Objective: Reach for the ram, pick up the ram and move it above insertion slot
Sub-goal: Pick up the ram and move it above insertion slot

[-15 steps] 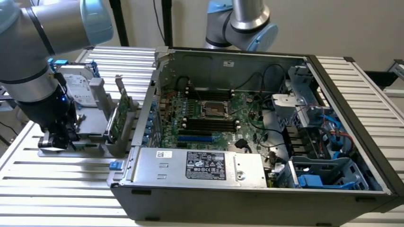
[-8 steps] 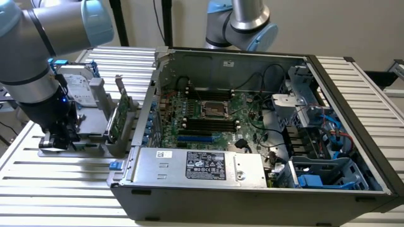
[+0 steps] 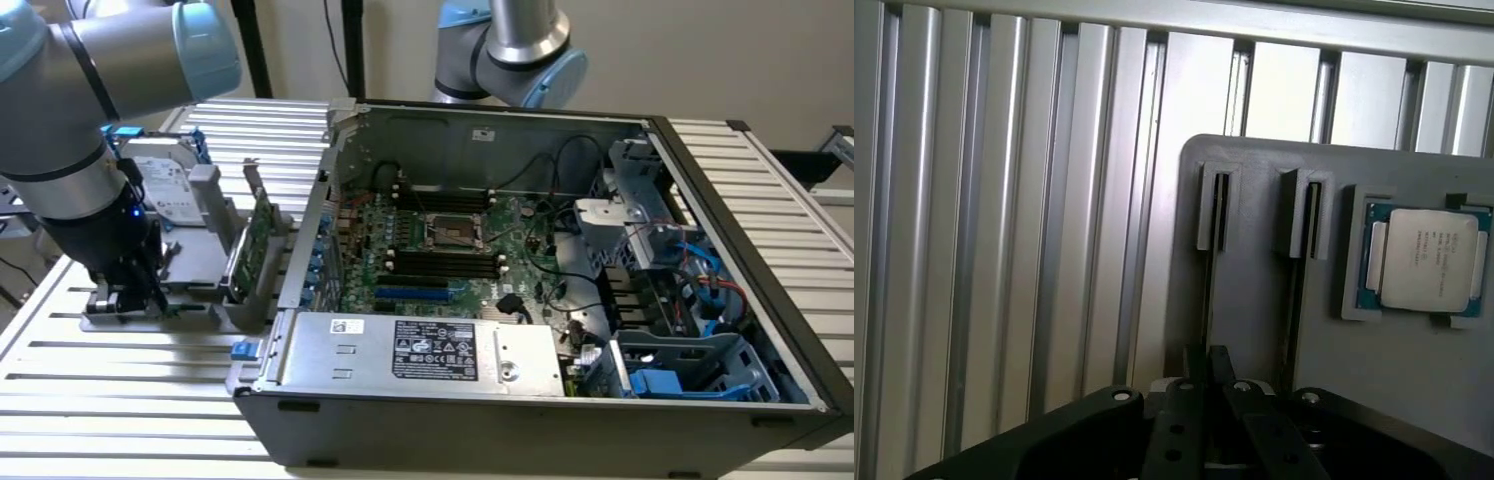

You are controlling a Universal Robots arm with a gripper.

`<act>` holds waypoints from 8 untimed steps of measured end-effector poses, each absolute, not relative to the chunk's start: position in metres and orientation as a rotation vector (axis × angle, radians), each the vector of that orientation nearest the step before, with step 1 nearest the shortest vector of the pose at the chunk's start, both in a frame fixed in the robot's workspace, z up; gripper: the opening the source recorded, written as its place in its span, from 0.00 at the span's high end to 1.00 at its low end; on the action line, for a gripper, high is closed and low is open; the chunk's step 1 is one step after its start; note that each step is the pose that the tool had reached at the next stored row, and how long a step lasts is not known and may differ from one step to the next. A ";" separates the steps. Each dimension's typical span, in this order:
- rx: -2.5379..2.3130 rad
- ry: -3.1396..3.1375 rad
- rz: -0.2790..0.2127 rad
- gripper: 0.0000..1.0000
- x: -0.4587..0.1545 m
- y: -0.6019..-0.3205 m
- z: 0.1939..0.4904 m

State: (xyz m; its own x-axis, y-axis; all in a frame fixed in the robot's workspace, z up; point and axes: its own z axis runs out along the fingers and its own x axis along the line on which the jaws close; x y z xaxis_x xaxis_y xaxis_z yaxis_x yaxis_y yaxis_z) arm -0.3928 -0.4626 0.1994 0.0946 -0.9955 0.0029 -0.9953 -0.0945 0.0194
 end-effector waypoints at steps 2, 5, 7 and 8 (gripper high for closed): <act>2.306 -2.109 -0.017 0.87 -0.393 -0.463 0.199; 2.299 -2.118 -0.017 0.87 -0.393 -0.463 0.199; 2.299 -2.118 -0.017 0.87 -0.393 -0.463 0.199; 2.299 -2.118 -0.017 0.87 -0.393 -0.463 0.199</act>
